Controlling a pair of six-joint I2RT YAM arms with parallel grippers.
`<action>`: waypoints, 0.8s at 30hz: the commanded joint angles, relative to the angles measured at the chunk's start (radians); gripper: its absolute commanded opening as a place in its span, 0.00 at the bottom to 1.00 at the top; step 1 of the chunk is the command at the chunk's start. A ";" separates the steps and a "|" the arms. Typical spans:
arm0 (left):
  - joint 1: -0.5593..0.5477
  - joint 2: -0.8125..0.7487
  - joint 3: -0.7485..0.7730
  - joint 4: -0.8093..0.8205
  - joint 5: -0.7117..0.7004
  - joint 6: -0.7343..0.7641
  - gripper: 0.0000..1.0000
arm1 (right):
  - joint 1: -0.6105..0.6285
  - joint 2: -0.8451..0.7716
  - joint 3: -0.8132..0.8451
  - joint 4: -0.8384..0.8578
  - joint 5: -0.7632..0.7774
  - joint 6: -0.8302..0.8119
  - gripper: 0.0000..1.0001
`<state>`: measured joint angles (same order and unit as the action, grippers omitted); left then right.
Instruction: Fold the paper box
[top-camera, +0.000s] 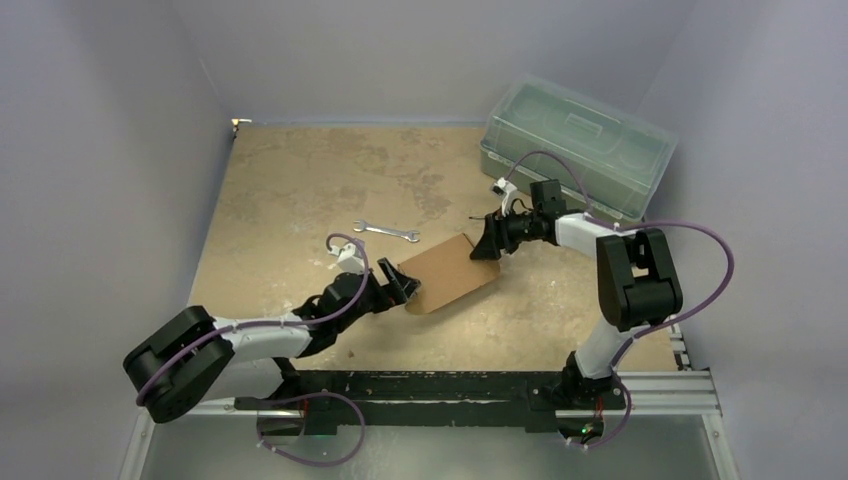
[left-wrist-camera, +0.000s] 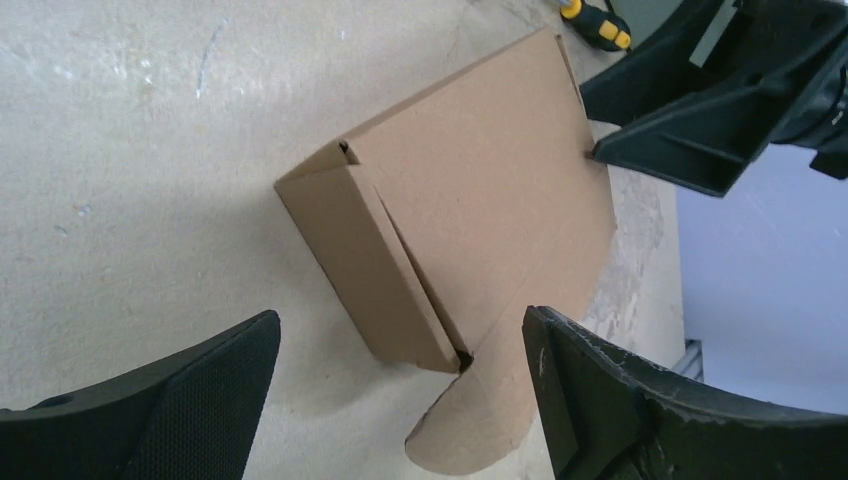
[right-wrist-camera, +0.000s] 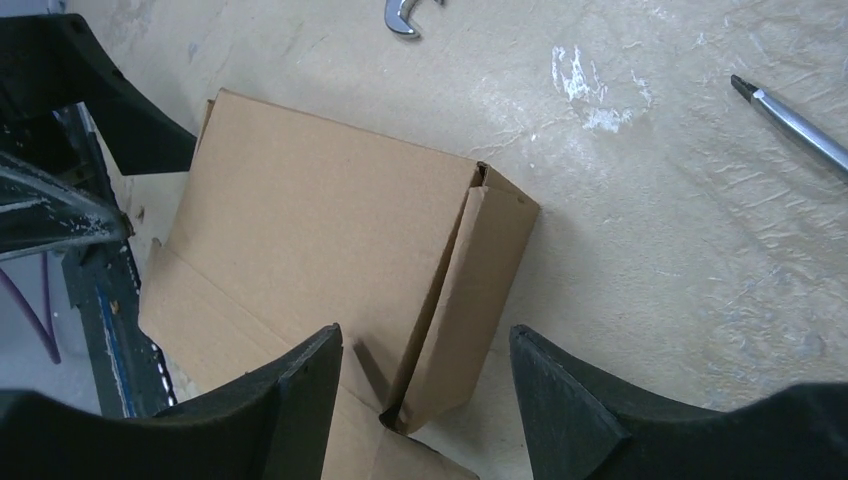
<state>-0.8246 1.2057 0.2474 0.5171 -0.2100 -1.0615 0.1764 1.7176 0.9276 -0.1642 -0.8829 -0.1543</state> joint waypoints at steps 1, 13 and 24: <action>0.015 0.027 -0.069 0.251 0.070 -0.004 0.91 | -0.001 -0.011 0.036 0.046 -0.036 0.062 0.65; 0.046 0.164 -0.085 0.432 0.143 -0.046 0.86 | -0.019 0.120 0.060 0.018 -0.133 0.104 0.59; 0.086 0.200 -0.115 0.478 0.165 -0.072 0.87 | -0.074 0.225 0.072 -0.049 -0.195 0.122 0.42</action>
<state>-0.7502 1.3941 0.1513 0.9051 -0.0582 -1.1091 0.1146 1.9278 0.9913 -0.1654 -1.0943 -0.0418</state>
